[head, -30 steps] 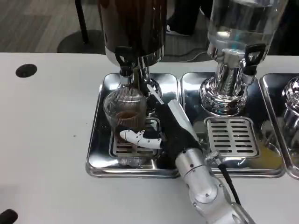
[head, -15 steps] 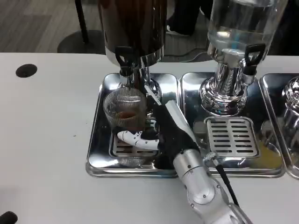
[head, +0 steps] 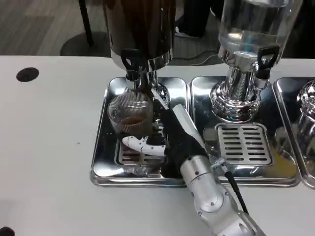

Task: Grasp the cup under the faucet to collect the drink, then remove the cup.

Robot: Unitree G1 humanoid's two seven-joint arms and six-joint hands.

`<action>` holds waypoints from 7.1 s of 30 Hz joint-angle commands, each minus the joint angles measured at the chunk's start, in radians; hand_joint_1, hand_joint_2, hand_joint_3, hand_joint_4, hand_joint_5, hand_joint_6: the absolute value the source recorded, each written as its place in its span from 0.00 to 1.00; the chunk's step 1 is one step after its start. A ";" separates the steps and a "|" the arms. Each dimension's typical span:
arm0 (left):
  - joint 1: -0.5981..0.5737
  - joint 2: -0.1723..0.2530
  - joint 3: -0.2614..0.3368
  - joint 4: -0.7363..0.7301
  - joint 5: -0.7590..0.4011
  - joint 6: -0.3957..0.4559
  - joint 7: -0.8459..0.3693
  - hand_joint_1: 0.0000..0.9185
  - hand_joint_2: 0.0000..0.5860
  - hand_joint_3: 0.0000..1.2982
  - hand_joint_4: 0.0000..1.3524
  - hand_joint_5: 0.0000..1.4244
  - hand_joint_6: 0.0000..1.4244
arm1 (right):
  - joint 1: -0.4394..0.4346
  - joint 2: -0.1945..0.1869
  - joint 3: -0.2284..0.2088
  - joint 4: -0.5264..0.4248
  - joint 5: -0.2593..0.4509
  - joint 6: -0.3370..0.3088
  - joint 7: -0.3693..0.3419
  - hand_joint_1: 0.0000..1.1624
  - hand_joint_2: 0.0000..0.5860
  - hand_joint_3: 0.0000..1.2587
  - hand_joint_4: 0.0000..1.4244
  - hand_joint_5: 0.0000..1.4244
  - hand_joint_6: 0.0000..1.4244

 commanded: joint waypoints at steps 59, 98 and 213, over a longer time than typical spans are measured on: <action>-0.013 -0.004 -0.005 -0.002 -0.007 0.003 0.005 0.00 0.08 0.00 0.00 0.00 0.00 | 0.059 0.002 -0.018 -0.077 0.021 -0.017 -0.027 0.76 0.32 0.23 0.18 0.15 0.03; -0.015 -0.010 -0.017 -0.005 -0.003 0.002 0.005 0.00 0.08 0.00 0.00 0.00 0.00 | 0.159 -0.026 0.029 -0.325 0.014 0.089 -0.006 0.76 0.33 0.25 0.20 0.17 0.05; -0.018 -0.014 -0.024 -0.055 0.004 0.024 -0.010 0.00 0.08 0.00 0.00 0.00 0.00 | 0.548 -0.276 -0.146 -0.597 0.091 -0.203 0.135 0.73 0.37 0.28 0.23 0.20 0.09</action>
